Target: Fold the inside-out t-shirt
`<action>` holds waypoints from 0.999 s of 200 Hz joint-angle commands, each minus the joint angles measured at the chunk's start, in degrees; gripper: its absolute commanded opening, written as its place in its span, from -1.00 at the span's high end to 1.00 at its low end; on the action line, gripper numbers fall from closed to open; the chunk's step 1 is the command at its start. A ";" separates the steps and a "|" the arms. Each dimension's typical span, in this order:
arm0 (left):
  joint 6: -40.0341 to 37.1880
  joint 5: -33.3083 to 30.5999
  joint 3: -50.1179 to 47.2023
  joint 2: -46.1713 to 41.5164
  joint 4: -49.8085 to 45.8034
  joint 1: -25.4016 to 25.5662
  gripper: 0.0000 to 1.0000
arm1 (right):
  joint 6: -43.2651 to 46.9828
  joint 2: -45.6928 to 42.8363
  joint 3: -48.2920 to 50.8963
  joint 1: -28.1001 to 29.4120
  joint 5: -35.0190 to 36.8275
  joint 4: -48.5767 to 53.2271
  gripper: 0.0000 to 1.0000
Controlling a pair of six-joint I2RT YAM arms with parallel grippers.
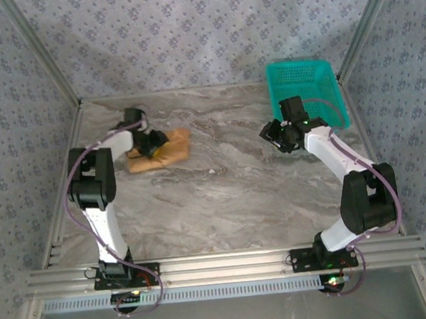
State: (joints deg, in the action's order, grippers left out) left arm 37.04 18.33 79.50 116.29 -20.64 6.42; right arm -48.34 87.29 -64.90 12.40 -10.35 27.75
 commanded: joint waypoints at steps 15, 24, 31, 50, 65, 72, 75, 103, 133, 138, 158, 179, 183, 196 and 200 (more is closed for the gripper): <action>-17.58 -6.68 17.11 10.29 -15.27 -5.01 0.07 | 2.37 -2.82 -0.75 -1.34 -0.80 1.66 0.07; -19.58 -6.71 22.44 13.72 -17.81 -6.07 0.07 | 2.59 -2.67 -0.47 -1.55 -1.10 1.37 0.07; -20.64 -6.64 26.28 16.18 -20.60 -6.81 0.08 | 2.95 -2.56 -0.31 -1.59 -1.24 1.49 0.07; -24.30 -4.60 31.46 19.29 -22.40 -7.43 0.09 | 4.15 -2.31 0.28 -1.60 -0.99 1.70 0.07; -25.97 -4.00 31.77 18.99 -22.38 -7.25 0.09 | 4.48 -2.22 0.98 -1.83 -0.94 1.38 0.07; -26.36 -3.77 31.39 18.38 -22.05 -7.19 0.09 | 4.48 -2.13 1.17 -1.93 -0.95 0.98 0.07; -26.52 -3.73 31.08 17.95 -21.79 -7.08 0.08 | 4.48 -2.07 1.18 -2.02 -0.98 0.77 0.07; -27.28 -1.55 29.63 14.63 -20.59 -7.11 0.06 | 5.84 -1.34 -0.59 -2.02 -2.12 0.70 0.06; -26.16 -0.23 28.13 7.32 -19.57 -6.05 -0.31 | 11.80 -1.70 -5.46 -2.03 -1.59 3.05 -0.11; -26.00 -0.44 27.60 5.56 -19.25 -5.57 -0.43 | 13.57 -2.09 -5.89 -1.97 -1.36 3.53 -0.16; -24.17 -1.60 24.12 -2.03 -18.60 -3.74 -0.82 | 20.08 -4.48 -6.72 -2.33 1.17 4.86 -0.38; -20.67 -2.26 17.76 -11.40 -15.01 -1.64 -0.99 | 26.31 -9.24 -4.24 -2.19 8.70 2.63 -0.61; -20.13 -2.86 15.90 -13.46 -14.41 -1.16 -0.99 | 27.49 -10.29 -3.01 -2.27 10.06 1.53 -0.63; -18.84 -6.31 7.78 -20.89 -9.78 1.11 -0.99 | 30.77 -13.47 1.55 -2.53 13.64 -2.19 -0.81; -19.07 -7.72 4.88 -23.34 -7.76 2.04 -0.99 | 31.33 -14.36 2.66 -2.68 15.05 -3.34 -0.84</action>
State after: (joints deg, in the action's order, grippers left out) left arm 15.16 15.31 95.09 105.06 -34.96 5.06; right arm -26.96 78.96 -67.70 10.44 -4.84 28.29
